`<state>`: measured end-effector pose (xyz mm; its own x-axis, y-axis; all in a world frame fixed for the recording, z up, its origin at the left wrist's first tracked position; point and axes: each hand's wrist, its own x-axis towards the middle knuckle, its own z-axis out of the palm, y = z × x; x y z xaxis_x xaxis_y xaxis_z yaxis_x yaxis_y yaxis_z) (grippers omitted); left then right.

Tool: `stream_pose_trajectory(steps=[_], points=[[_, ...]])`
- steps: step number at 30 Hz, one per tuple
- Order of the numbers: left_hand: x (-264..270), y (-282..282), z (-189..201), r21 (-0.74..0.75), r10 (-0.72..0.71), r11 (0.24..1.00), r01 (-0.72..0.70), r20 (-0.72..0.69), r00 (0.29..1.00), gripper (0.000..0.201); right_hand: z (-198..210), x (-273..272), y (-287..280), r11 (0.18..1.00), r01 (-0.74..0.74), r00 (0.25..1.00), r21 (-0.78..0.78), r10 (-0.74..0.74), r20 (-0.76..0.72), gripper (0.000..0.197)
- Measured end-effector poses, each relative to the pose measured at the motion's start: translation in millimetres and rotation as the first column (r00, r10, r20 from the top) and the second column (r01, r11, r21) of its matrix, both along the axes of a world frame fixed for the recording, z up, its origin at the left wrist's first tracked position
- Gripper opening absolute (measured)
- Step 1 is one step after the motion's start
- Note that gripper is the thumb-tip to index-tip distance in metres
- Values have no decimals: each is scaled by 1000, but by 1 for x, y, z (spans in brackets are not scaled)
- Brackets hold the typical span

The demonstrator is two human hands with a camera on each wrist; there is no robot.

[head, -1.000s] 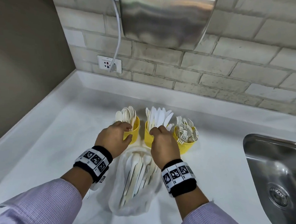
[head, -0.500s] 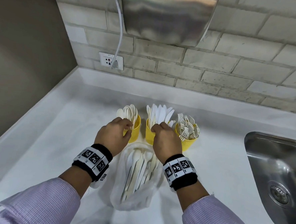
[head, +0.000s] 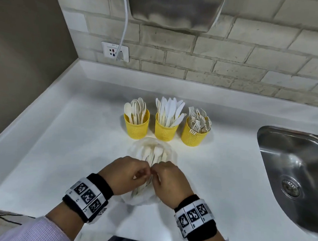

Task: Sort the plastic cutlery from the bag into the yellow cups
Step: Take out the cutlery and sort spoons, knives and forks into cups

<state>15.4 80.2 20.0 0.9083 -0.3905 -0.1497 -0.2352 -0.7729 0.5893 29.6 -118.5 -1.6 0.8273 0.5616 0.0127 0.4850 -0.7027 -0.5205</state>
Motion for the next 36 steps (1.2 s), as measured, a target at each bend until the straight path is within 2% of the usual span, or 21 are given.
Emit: stream_pose_trajectory(steps=[3,6,11,15,18,22,24,26,32,36], points=[[-5,-1,-6,183,-14,983,19,-29,999,9,-5,-10,-3,990,-1,999,-144,6,34,36],[-9,-3,-7,320,35,947,-29,-11,999,15,-4,-15,-8,970,57,998,-235,-48,45,24],[-10,-5,-4,431,173,887,-168,26,985,21,2,-17,-13,956,102,995,-275,-94,44,21],[-9,-13,0,500,278,830,-247,13,960,25,9,-16,-15,939,73,997,-336,-72,15,16],[-8,-23,3,555,342,784,-279,-11,940,36,12,-15,-19,930,-14,999,-367,0,-37,28],[-1,-41,-3,455,436,802,-387,-2,900,45,15,-17,-18,950,-79,994,-303,99,51,35],[2,-49,-9,409,457,815,-411,-16,889,49,17,-16,-15,956,-128,990,-263,140,27,37],[2,-54,-14,426,478,803,-417,-41,877,54,22,-15,-14,947,-170,985,-273,168,-29,41],[2,-63,-32,456,593,736,-500,-78,801,80,19,-3,-17,927,-162,986,-339,139,-91,36],[-1,-68,-39,453,657,694,-560,-79,750,84,14,3,-22,927,-126,990,-353,95,-102,25]])
